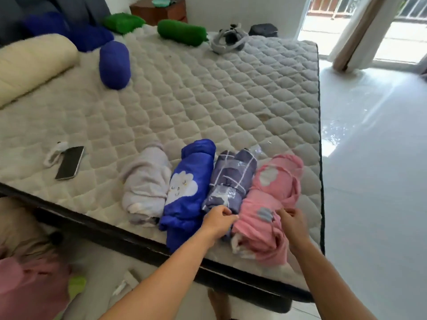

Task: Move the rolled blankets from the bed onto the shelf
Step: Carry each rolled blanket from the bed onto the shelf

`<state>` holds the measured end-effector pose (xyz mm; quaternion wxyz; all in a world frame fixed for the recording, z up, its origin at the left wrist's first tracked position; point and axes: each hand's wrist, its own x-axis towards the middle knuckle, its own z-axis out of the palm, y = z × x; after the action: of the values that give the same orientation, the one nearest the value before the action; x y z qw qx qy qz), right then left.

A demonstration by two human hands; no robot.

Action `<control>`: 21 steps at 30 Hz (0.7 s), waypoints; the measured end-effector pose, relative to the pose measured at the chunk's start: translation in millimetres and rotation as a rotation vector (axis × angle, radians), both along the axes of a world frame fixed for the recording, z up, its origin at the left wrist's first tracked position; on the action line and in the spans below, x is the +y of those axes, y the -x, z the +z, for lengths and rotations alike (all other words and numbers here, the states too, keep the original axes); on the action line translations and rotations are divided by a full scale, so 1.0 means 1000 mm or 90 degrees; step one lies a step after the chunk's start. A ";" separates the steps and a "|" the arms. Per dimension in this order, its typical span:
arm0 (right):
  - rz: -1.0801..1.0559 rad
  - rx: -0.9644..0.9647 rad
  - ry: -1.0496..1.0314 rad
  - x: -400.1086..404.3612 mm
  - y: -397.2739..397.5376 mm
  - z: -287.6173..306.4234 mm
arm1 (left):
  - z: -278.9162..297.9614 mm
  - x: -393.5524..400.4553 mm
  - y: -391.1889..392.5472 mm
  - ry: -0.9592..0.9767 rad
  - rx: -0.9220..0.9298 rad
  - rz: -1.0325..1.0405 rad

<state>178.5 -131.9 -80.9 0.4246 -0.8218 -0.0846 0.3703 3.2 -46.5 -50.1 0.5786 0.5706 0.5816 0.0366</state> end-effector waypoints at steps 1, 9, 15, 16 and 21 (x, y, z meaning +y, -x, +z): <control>-0.026 0.003 0.037 -0.010 -0.007 -0.002 | -0.001 0.008 -0.018 -0.035 0.017 -0.043; 0.004 0.322 0.127 -0.055 0.016 -0.025 | -0.016 0.088 -0.142 -0.210 0.068 -0.351; -0.239 0.514 -0.104 -0.026 0.031 -0.048 | -0.045 0.127 -0.183 -0.175 0.102 -0.444; -0.280 0.501 -0.126 -0.020 0.030 -0.050 | -0.048 0.130 -0.185 -0.176 0.119 -0.473; -0.314 0.344 -0.154 -0.002 0.023 -0.061 | -0.060 0.138 -0.186 -0.221 0.166 -0.525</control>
<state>155.1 -134.0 -142.3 0.6017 -0.6345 0.1874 0.4476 188.7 91.8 -109.9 0.3625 0.8426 0.3594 -0.1718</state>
